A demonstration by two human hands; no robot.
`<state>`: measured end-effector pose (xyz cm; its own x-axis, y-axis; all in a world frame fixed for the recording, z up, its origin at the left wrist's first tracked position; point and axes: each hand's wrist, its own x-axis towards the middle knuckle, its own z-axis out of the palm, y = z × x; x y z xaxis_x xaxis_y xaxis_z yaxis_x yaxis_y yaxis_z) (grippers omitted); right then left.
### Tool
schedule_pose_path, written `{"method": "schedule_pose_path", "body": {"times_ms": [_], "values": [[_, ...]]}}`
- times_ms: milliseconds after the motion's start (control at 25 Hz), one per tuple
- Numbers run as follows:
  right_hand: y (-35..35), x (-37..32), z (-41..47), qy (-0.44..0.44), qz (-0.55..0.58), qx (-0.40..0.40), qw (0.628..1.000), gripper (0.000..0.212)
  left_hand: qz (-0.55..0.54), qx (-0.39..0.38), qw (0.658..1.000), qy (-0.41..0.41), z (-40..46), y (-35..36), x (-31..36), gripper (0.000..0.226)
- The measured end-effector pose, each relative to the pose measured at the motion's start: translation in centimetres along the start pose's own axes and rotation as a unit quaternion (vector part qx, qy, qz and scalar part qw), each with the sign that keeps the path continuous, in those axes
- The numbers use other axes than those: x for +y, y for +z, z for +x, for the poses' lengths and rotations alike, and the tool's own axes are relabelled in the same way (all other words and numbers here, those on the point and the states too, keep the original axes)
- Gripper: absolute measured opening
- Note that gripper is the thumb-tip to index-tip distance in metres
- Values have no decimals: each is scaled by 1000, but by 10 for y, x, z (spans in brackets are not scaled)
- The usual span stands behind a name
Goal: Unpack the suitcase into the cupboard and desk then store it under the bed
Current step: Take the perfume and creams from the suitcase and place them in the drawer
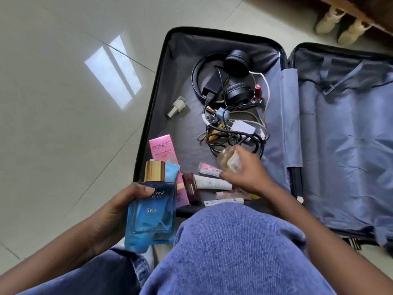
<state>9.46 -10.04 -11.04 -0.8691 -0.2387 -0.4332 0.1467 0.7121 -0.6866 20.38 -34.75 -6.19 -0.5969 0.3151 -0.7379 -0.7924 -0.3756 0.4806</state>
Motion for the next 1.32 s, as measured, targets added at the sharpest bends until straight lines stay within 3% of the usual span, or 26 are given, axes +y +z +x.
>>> {"method": "schedule_pose_path", "body": {"times_ms": [40, 120, 200, 320, 360, 480, 600, 680, 800, 960, 1160, 1320], "values": [[2, 6, 0, -23, -133, -50, 990, 49, 3, 2, 1000, -8, -3, -2, -1, 70], [16, 10, -1, -88, -325, -116, 935, 48, 3, 11, 1000, -16, -5, -4, -1, 71], [32, 5, 7, -138, -404, -93, 900, 46, 40, 35, 999, -10, 0, -5, 1, 63], [42, 1, 27, -140, -435, -83, 885, 51, 73, 56, 995, 29, 7, -8, 2, 14], [44, 0, 32, -137, -438, -89, 884, 54, 80, 51, 995, 29, 8, -9, 0, 19], [39, -5, 34, -147, -446, -84, 879, 53, 93, 47, 995, 7, 3, -10, -5, 74], [6, -7, 29, -107, -372, -96, 917, 55, 128, 32, 991, 22, -1, -11, -5, 83], [-15, -2, 22, -37, -218, -209, 953, 59, 138, 21, 990, 30, 0, -10, -4, 83], [-17, 11, 16, 33, -98, -381, 919, 48, 154, 17, 987, 30, 1, -6, -2, 80], [-5, 17, 31, 88, -61, -475, 873, 37, 166, 27, 985, 32, 4, -7, -2, 78], [-1, 12, 40, 137, -36, -568, 811, 31, 172, 35, 984, 23, 3, -7, -1, 52], [-1, 13, 36, 128, -12, -548, 827, 29, 183, 47, 981, 44, 4, -2, 16, 57]]}}
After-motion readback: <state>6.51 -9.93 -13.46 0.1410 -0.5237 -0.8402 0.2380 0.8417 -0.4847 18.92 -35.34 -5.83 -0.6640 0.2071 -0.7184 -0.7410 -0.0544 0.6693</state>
